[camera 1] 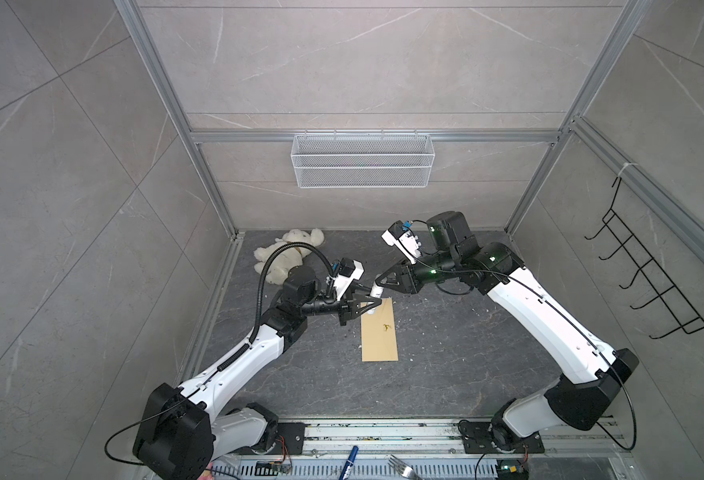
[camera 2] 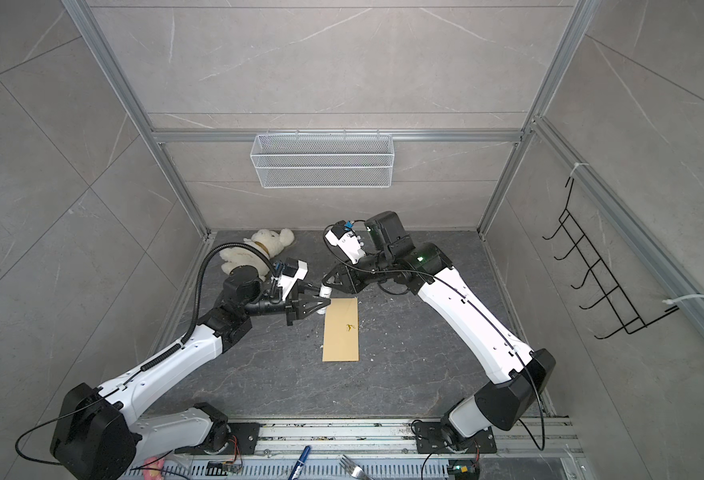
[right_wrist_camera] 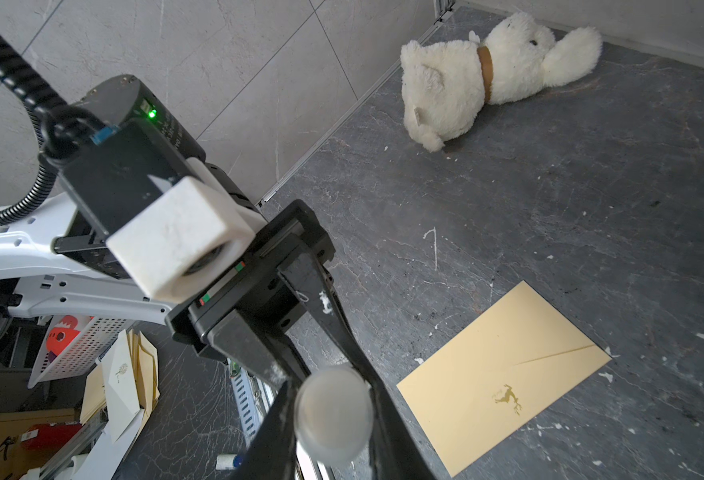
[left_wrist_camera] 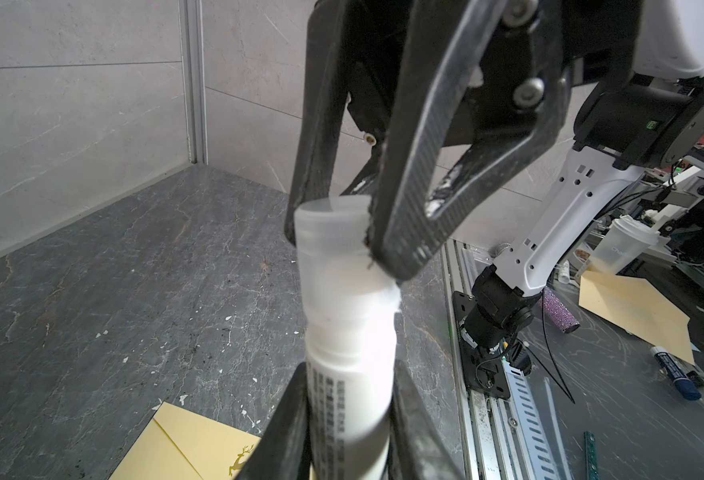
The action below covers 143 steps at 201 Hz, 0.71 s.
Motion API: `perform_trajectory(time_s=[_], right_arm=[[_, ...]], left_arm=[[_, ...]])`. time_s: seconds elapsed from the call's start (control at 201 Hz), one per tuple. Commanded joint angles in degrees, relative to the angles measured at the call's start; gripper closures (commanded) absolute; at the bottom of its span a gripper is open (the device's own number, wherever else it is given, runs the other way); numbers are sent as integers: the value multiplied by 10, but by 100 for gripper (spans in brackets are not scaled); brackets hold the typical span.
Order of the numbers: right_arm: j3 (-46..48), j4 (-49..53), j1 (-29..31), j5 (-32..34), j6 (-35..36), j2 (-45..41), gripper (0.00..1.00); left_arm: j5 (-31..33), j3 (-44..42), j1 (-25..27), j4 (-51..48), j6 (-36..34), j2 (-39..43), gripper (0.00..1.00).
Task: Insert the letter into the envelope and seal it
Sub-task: 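Press the clear cap down onto the glue stick with the right gripper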
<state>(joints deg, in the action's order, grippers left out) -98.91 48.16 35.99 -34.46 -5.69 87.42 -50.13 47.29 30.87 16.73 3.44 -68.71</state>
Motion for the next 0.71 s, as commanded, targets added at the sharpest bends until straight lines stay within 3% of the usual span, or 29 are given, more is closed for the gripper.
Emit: perform_trajectory(time_s=[0.0, 0.707], right_arm=[[-9, 5, 13, -11, 11, 9, 73], [5, 19, 34, 19, 23, 13, 81]], left_arm=[[-8, 9, 2, 38, 0, 12, 100], [26, 4, 2, 50, 8, 21, 100]])
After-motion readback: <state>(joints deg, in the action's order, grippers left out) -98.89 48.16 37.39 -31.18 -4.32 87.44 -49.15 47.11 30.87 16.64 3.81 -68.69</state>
